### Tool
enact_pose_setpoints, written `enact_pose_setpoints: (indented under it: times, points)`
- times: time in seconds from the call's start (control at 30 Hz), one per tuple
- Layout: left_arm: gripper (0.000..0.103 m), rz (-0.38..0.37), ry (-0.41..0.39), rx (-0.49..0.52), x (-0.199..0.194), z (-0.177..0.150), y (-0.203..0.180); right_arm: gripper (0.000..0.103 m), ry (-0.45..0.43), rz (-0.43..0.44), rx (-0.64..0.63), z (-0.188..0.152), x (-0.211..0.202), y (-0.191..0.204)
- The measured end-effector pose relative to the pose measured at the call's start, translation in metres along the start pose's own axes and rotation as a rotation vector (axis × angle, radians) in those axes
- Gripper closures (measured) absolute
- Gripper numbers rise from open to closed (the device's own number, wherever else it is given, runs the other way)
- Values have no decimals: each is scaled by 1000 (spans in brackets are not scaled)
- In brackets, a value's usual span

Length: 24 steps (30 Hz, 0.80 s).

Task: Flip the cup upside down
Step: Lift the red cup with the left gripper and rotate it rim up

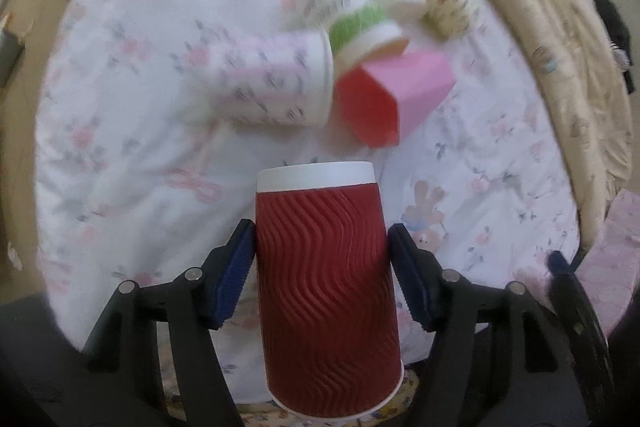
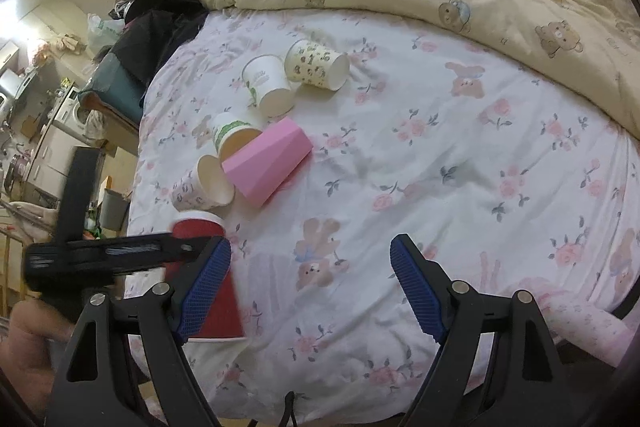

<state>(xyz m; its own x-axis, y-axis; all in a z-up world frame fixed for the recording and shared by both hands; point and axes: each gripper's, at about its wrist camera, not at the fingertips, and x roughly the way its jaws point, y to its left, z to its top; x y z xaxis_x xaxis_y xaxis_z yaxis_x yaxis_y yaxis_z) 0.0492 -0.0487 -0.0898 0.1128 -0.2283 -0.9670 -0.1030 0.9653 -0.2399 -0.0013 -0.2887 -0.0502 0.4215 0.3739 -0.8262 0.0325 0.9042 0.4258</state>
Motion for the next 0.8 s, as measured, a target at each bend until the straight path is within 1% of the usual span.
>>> enact_pose_setpoints:
  times: [0.07, 0.17, 0.33, 0.4, 0.47, 0.53, 0.57, 0.6, 0.63, 0.67, 0.73, 0.8]
  points:
    - [40, 3, -60, 7, -20, -5, 11, 18, 15, 8, -14, -3, 4, 5]
    - [40, -12, -103, 1, -40, -11, 27, 18, 30, 29, -31, -7, 8, 14]
    - [40, -27, -186, 19, -56, -17, 46, 18, 76, 75, -56, -14, 20, 33]
    - [40, -33, -216, 16, -55, -22, 54, 18, 92, 69, -76, -17, 26, 40]
    - [40, -40, -208, -20, -52, -25, 60, 18, 104, 61, -92, -20, 31, 46]
    - [40, -73, -205, -32, -54, -23, 60, 18, 110, 65, -94, -23, 35, 50]
    - [40, -69, -218, -24, -56, -23, 59, 17, 114, 64, -92, -23, 37, 51]
    - [40, -57, -234, -14, -59, -24, 58, 13, 119, 67, -92, -24, 39, 52]
    - [40, -47, -249, -7, -62, -24, 57, 12, 132, 84, -96, -24, 42, 54]
    - [40, -52, -251, -8, -62, -24, 56, 12, 139, 96, -98, -25, 42, 56]
    - [40, -66, -244, -11, -61, -24, 56, 12, 155, 146, -102, -26, 44, 60]
    - [40, -64, -237, -3, -61, -25, 53, 12, 185, 227, -117, -29, 44, 68]
